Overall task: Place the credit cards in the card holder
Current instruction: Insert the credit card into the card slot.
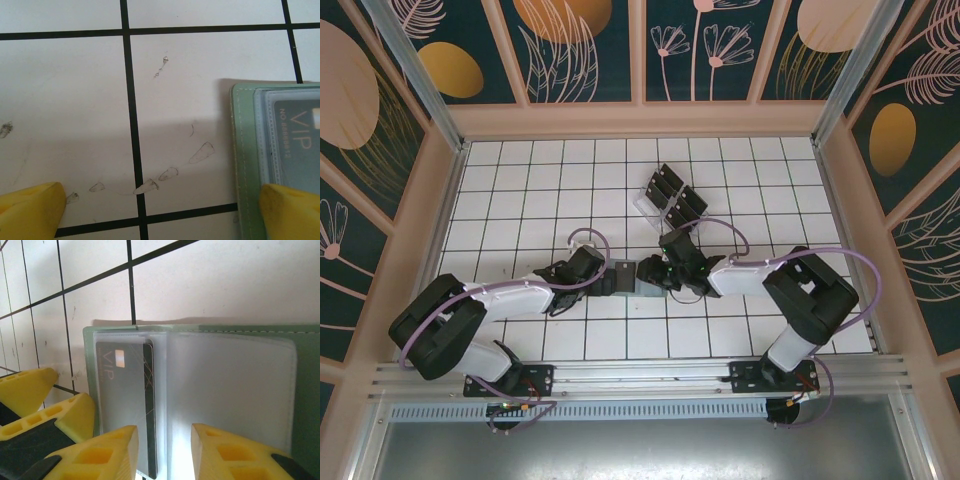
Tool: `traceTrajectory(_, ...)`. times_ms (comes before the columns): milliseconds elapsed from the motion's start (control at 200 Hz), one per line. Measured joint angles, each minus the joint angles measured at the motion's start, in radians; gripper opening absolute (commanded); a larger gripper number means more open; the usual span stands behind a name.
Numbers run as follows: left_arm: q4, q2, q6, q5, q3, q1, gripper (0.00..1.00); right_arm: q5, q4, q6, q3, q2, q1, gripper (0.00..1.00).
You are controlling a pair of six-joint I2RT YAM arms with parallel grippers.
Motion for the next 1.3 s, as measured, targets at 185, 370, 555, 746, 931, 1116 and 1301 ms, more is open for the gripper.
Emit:
traceTrajectory(185, 0.001, 0.000, -0.003, 0.000, 0.000, 0.000, 0.99, 0.000, -0.012, -0.005, 0.031, 0.003, 0.006, 0.26)
traceTrajectory(370, 0.004, 0.006, -0.006, -0.003, 0.000, 0.000, 0.99, -0.001, -0.011, -0.005, 0.056, 0.045, 0.020, 0.24)
traceTrajectory(555, 0.007, 0.010, -0.005, -0.009, 0.000, 0.000, 0.99, 0.000, -0.011, -0.005, 0.066, 0.082, 0.020, 0.23)
traceTrajectory(746, 0.013, 0.013, -0.006, -0.013, 0.000, 0.000, 0.99, -0.001, -0.010, -0.005, 0.089, 0.105, 0.020, 0.22)
traceTrajectory(931, 0.018, 0.013, -0.006, -0.016, -0.003, 0.000, 0.98, -0.003, -0.010, -0.005, 0.101, 0.119, 0.021, 0.21)
traceTrajectory(1116, 0.023, 0.013, -0.006, -0.016, -0.006, 0.000, 0.98, -0.003, -0.011, -0.005, 0.105, 0.119, 0.022, 0.21)
traceTrajectory(1301, 0.028, 0.013, -0.005, -0.019, -0.010, 0.000, 0.98, 0.000, -0.012, -0.006, 0.109, 0.119, 0.026, 0.21)
